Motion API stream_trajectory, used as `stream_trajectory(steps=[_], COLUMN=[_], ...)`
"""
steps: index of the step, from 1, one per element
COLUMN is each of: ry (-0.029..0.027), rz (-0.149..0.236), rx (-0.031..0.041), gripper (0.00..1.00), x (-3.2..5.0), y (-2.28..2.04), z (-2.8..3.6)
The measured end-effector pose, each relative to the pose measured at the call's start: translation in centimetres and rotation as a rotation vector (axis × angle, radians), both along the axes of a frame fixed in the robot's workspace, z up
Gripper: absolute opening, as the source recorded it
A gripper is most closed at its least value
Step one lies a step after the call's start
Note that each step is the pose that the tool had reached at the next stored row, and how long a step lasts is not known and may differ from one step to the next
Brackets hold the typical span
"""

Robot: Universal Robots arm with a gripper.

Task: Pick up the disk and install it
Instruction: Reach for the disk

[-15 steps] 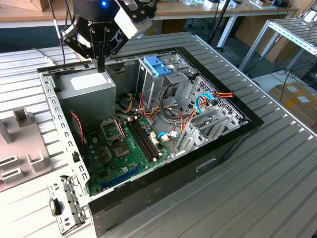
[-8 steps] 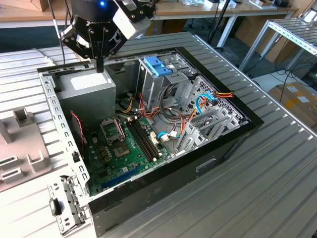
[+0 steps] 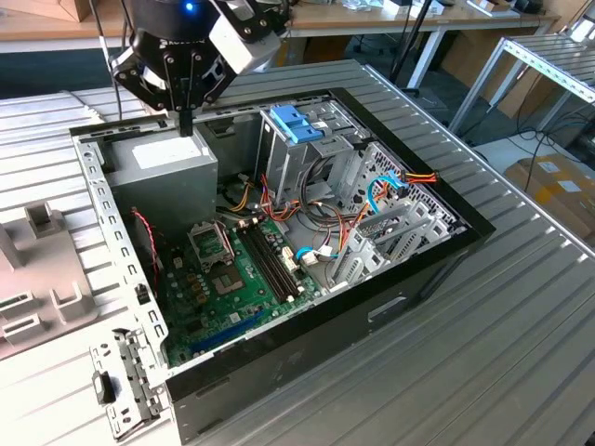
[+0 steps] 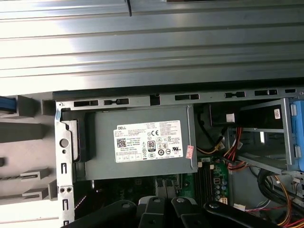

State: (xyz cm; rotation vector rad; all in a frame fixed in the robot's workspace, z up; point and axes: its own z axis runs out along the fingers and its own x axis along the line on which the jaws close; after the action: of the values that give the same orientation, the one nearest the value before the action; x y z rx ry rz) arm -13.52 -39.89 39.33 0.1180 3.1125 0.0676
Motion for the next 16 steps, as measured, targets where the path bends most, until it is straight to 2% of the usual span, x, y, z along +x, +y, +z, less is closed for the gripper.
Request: stream_trajectory(steps=[16], ry=[0.0000], rz=[0.000], rx=[0.0000], gripper=[0.11], x=[-0.50], y=[0.00], z=[0.00])
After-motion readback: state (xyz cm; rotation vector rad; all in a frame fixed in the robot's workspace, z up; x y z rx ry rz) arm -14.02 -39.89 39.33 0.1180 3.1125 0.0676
